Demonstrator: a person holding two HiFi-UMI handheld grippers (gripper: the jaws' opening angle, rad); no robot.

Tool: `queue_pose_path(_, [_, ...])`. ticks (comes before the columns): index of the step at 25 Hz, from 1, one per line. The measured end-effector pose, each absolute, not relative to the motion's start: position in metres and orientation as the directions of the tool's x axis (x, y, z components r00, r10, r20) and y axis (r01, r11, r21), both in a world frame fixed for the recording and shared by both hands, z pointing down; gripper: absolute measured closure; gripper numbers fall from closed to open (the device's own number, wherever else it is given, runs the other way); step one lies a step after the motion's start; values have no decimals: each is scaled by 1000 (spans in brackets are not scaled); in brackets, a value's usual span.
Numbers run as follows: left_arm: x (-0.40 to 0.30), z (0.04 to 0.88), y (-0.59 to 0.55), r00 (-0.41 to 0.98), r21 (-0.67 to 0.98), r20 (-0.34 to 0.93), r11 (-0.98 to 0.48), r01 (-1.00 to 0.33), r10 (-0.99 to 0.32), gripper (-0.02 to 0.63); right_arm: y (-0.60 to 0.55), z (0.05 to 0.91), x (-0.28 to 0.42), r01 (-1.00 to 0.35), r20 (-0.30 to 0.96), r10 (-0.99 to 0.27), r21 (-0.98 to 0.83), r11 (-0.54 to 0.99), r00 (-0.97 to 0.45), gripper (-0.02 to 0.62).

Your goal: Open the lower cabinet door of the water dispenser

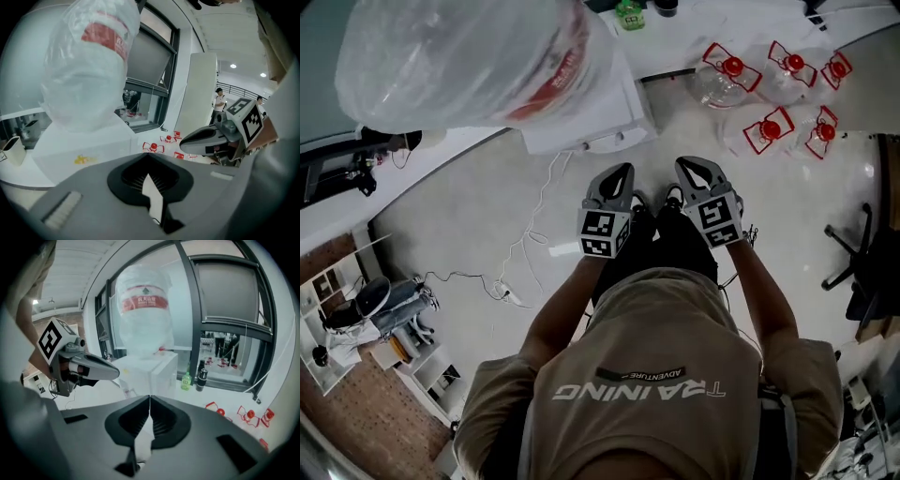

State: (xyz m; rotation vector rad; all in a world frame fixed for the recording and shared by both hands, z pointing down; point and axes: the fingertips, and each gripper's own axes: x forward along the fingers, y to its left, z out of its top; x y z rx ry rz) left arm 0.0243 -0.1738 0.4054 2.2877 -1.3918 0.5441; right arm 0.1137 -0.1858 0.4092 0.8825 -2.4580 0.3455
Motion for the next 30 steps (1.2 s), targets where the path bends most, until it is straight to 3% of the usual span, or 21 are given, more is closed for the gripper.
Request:
queue_pose_path(4, [26, 464, -185, 435, 153, 565, -430, -890, -701, 606, -194, 481, 111, -676, 538, -543, -71, 733, -645, 586])
queue_pose_path(14, [30, 614, -187, 402, 190, 678, -382, -904, -615, 606, -215, 655, 114, -762, 682, -499, -134, 634, -535, 586])
queue_pose_path(21, [33, 721, -177, 423, 197, 764, -449, -872, -486, 606, -236, 741, 99, -710, 716, -437, -116, 695, -544, 586])
queue_pose_path(30, [26, 773, -182, 437, 240, 794, -442, -864, -423, 606, -273, 822, 60, -625, 777, -315, -125, 770, -545, 586])
